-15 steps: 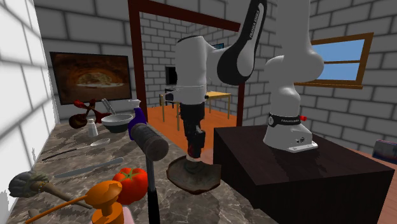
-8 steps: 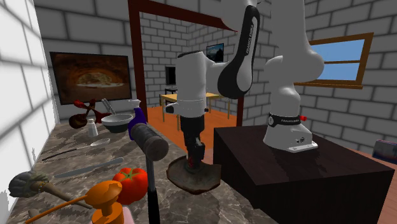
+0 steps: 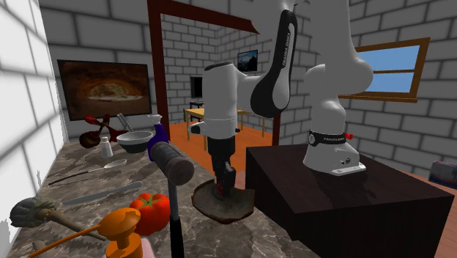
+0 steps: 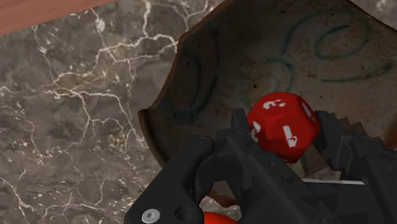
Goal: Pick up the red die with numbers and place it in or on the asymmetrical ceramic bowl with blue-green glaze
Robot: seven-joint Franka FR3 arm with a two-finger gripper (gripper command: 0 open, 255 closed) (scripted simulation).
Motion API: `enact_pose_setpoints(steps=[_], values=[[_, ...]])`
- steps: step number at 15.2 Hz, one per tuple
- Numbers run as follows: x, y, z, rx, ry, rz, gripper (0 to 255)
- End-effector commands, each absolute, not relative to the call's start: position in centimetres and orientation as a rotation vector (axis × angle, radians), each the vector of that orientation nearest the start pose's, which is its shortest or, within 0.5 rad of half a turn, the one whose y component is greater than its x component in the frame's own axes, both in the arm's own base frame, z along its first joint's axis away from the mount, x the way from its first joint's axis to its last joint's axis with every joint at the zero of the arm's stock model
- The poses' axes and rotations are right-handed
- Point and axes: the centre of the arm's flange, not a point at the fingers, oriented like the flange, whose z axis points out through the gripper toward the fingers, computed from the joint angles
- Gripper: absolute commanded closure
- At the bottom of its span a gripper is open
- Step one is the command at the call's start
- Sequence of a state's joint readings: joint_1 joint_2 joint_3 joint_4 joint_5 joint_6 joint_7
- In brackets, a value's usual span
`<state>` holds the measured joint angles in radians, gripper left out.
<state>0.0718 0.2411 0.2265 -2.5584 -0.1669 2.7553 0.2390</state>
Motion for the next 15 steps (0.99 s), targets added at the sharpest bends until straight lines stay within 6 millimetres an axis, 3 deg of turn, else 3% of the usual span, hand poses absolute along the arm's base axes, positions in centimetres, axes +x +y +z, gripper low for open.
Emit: enact_pose_setpoints(steps=[1, 6, 10, 15], values=[[42.2, 14.3, 17.8, -3.139, -0.330, 0.049, 0], [42.2, 14.3, 17.8, -3.139, -0.330, 0.049, 0], [42.4, 14.4, 22.8, -3.139, -0.330, 0.049, 0], [42.4, 14.4, 22.8, -3.139, -0.330, 0.049, 0]])
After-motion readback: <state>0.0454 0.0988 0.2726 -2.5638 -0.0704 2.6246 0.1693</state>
